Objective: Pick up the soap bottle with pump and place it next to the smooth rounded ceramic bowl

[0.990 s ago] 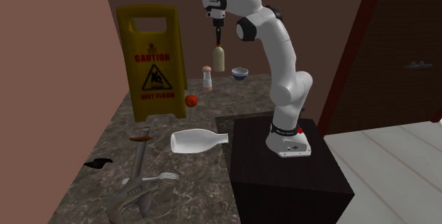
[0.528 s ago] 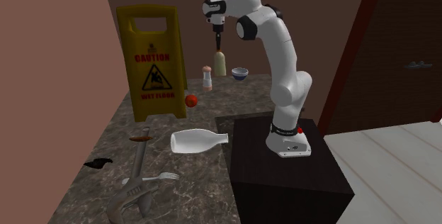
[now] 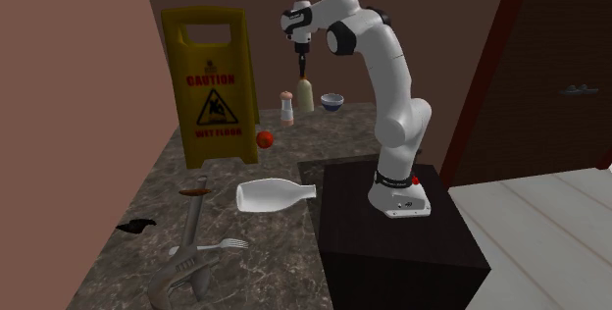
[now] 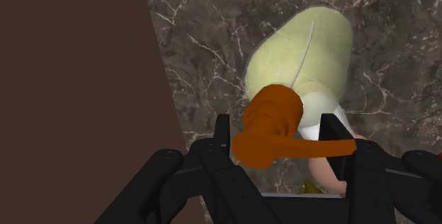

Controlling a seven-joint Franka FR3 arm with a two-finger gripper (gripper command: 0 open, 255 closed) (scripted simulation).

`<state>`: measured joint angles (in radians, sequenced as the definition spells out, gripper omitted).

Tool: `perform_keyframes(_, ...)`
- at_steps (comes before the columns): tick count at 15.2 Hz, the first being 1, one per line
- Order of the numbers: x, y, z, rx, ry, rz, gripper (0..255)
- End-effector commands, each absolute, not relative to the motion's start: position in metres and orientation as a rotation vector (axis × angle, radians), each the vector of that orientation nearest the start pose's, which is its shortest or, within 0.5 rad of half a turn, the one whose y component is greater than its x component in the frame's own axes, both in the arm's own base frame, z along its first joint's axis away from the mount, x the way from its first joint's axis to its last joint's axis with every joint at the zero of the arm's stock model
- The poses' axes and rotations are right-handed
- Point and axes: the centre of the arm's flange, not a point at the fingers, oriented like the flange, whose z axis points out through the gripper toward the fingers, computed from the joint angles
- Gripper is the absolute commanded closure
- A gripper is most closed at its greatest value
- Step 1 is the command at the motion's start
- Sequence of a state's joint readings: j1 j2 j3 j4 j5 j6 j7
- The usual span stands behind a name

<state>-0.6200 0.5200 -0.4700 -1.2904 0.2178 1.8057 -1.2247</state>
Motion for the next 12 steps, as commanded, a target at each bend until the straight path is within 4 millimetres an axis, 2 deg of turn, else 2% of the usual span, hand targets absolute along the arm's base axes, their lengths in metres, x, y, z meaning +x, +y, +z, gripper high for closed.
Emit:
perform_keyframes(1, 0.402, -0.578, 0.465, -3.183, -0.237, -0.013, 255)
perform_keyframes(5, 0.402, -0.578, 0.446, -3.183, -0.237, -0.013, 255)
perform_keyframes(12, 0.402, -0.578, 0.446, -3.183, -0.237, -0.013, 255)
